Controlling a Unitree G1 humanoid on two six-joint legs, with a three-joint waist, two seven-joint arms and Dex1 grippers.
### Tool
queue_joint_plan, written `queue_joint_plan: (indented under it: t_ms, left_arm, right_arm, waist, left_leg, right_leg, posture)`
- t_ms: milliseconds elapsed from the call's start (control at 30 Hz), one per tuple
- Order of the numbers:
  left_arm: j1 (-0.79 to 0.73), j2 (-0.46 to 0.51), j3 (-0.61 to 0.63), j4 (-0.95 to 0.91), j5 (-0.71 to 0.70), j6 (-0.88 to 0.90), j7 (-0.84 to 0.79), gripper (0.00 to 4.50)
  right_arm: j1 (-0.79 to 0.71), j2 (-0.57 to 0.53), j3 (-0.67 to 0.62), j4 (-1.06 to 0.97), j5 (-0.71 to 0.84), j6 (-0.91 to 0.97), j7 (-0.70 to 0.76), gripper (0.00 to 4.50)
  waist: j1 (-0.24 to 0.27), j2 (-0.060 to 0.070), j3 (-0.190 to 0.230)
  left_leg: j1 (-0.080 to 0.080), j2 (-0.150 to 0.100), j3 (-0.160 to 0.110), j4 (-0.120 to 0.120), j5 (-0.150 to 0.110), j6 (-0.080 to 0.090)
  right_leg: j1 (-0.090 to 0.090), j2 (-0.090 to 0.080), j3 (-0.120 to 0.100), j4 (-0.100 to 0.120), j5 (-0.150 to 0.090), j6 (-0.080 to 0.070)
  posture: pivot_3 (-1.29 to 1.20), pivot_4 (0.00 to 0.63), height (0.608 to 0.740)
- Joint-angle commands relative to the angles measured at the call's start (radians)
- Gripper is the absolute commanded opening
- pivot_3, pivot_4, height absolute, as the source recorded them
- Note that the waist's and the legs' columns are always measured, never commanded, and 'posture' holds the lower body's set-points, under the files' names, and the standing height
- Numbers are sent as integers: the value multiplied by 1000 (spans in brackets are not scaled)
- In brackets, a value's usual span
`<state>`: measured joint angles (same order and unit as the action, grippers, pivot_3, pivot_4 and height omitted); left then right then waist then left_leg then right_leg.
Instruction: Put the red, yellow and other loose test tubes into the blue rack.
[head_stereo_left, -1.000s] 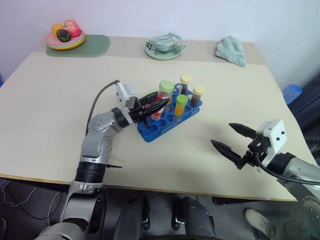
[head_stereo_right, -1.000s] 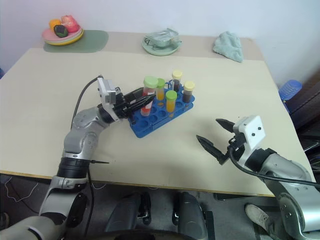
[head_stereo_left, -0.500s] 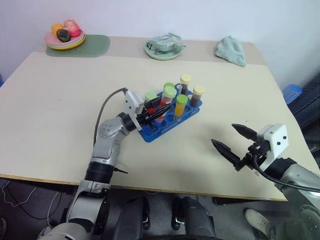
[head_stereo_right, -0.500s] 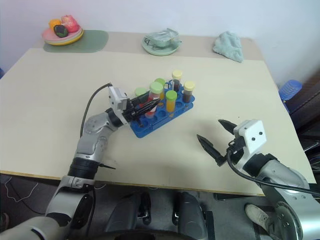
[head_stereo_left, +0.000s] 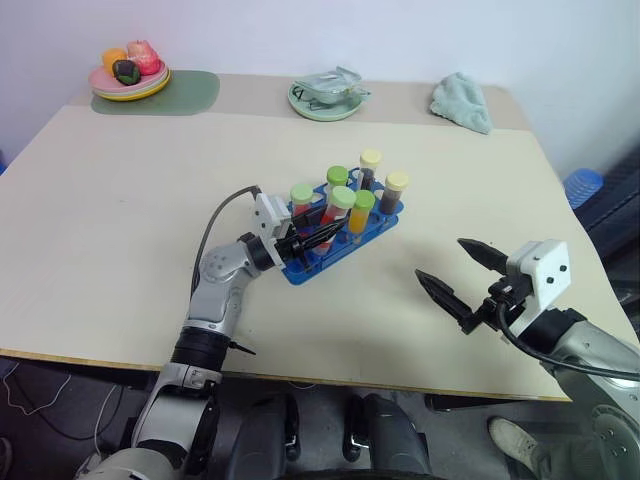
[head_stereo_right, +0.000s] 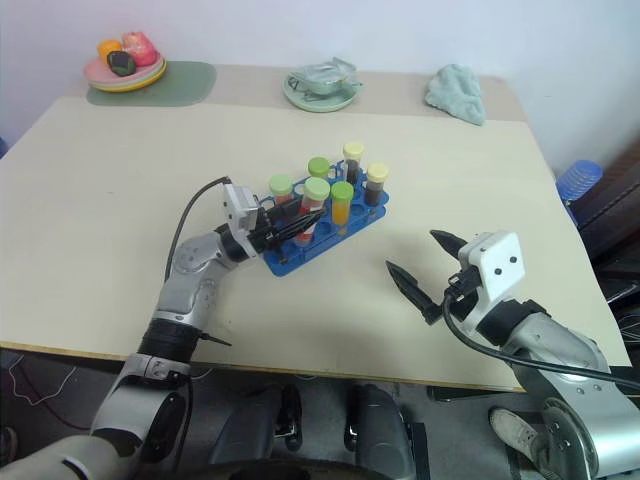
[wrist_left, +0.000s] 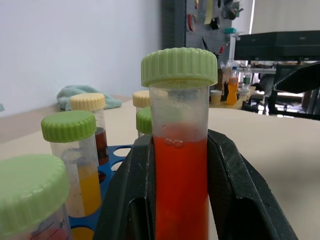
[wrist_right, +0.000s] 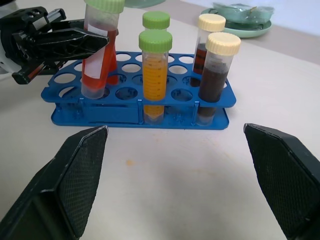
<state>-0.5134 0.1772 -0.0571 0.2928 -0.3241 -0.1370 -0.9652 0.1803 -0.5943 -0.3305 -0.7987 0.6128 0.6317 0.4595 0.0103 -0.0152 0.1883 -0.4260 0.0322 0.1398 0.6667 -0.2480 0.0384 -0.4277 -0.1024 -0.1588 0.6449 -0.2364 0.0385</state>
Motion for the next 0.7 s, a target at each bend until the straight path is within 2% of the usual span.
queue_joint_plan:
  t_ms: [33,367,600,633,700]
  left_arm:
    - [37,16,-5,43,34,-24,15,761]
    - [66,5,15,117,25,-162,49,761]
    - [77,-3,33,78,-20,-129,61,4250]
    - [80,-3,33,71,-24,-124,59,4479]
    - [87,-4,35,56,-34,-113,54,4479]
  right_arm:
    - [-15,-4,-3,-10,15,-15,6,4500]
    - [-70,-30,1,28,21,-5,38,4500]
    - [-88,-42,-1,42,23,2,57,4500]
    - [-90,-42,0,45,22,2,59,4500]
    - [-94,-43,2,49,21,3,62,4500]
  waist:
    - [-1,1,-1]
    - [-4,1,-6]
    - [0,2,-8]
    - [1,2,-8]
    - [1,1,-8]
  left_leg:
    - [0,0,0,0,0,0]
    - [1,0,0,0,0,0]
    - [0,0,0,0,0,0]
    - [0,0,0,0,0,0]
    - [0,0,0,0,0,0]
  right_leg:
    - [0,0,0,0,0,0]
    - [0,0,0,0,0,0]
    - [0,0,0,0,0,0]
    - [0,0,0,0,0,0]
    - [0,0,0,0,0,0]
  posture:
    - [0,150,740]
    - [0,150,740]
    - [0,150,740]
    - [0,150,740]
    - [0,150,740]
